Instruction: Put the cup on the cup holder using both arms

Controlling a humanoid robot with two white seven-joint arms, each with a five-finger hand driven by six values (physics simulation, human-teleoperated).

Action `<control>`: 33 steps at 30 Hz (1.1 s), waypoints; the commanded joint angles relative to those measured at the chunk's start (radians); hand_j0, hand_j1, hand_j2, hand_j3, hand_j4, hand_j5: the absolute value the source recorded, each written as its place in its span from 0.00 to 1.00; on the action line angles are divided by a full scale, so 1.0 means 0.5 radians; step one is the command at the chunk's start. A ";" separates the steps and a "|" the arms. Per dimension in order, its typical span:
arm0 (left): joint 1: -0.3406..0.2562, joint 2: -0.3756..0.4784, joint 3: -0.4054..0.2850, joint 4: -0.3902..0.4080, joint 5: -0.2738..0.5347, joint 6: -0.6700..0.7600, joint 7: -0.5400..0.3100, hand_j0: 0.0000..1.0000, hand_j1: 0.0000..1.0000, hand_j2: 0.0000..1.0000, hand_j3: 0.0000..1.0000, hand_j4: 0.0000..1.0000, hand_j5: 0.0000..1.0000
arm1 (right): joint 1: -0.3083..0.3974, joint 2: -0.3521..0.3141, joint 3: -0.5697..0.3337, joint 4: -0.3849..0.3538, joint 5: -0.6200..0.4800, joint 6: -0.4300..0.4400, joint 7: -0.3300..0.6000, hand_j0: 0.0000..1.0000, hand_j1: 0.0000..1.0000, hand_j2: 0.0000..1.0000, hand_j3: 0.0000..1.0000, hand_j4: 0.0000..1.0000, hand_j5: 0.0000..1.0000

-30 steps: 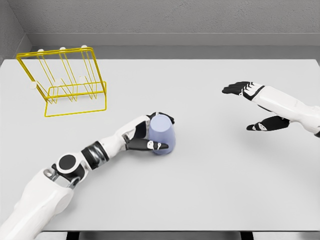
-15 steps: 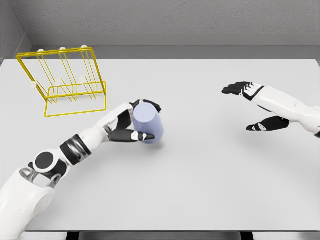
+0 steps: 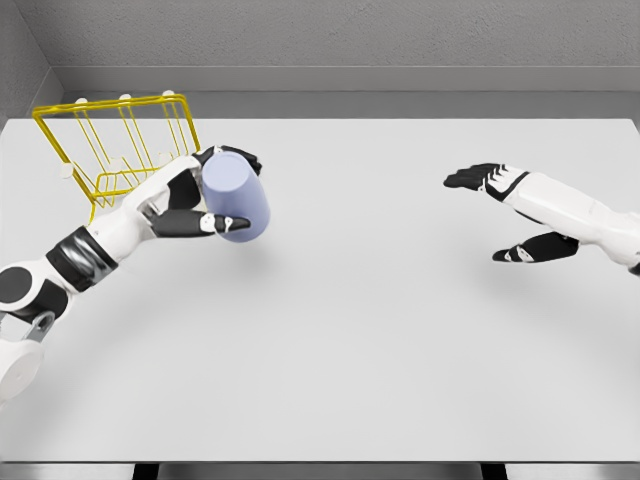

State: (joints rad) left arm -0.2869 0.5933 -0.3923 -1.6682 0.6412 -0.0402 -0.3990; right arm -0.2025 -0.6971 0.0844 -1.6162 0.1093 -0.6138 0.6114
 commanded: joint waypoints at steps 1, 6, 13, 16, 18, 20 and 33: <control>0.000 0.044 0.030 -0.002 0.049 0.001 0.000 0.59 0.59 0.59 0.59 0.59 0.59 | 0.000 -0.002 0.000 -0.001 -0.016 0.006 -0.001 1.00 1.00 1.00 1.00 1.00 1.00; -0.049 0.099 0.051 -0.002 0.071 0.001 0.003 0.59 0.59 0.59 0.59 0.59 0.59 | 0.000 -0.002 0.000 -0.001 -0.016 0.006 -0.001 1.00 1.00 1.00 1.00 1.00 1.00; -0.089 0.145 0.122 0.026 0.108 0.004 0.003 0.59 0.59 0.59 0.59 0.59 0.59 | -0.003 0.007 -0.003 -0.004 -0.019 0.006 -0.001 1.00 1.00 1.00 1.00 1.00 1.00; -0.117 0.166 0.137 0.032 0.111 0.004 0.003 0.59 0.59 0.59 0.59 0.59 0.59 | -0.003 0.041 -0.046 -0.010 -0.019 0.006 -0.001 1.00 1.00 1.00 1.00 1.00 1.00; -0.144 0.166 0.137 0.069 0.114 0.004 0.003 0.59 0.59 0.59 0.59 0.59 0.59 | -0.003 0.041 -0.046 -0.010 -0.019 0.006 -0.001 1.00 1.00 1.00 1.00 1.00 1.00; -0.156 0.166 0.137 0.081 0.126 0.004 0.003 0.59 0.59 0.59 0.59 0.59 0.59 | -0.003 0.041 -0.046 -0.010 -0.019 0.006 -0.001 1.00 1.00 1.00 1.00 1.00 1.00; -0.196 0.163 0.202 0.192 0.126 0.004 0.003 0.59 0.59 0.59 0.59 0.59 0.59 | -0.003 0.041 -0.046 -0.007 -0.016 0.006 -0.001 1.00 1.00 1.00 1.00 1.00 1.00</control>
State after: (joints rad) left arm -0.3881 0.6749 -0.2932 -1.5814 0.6996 -0.0384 -0.3977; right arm -0.2040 -0.6757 0.0615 -1.6195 0.1089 -0.6138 0.6114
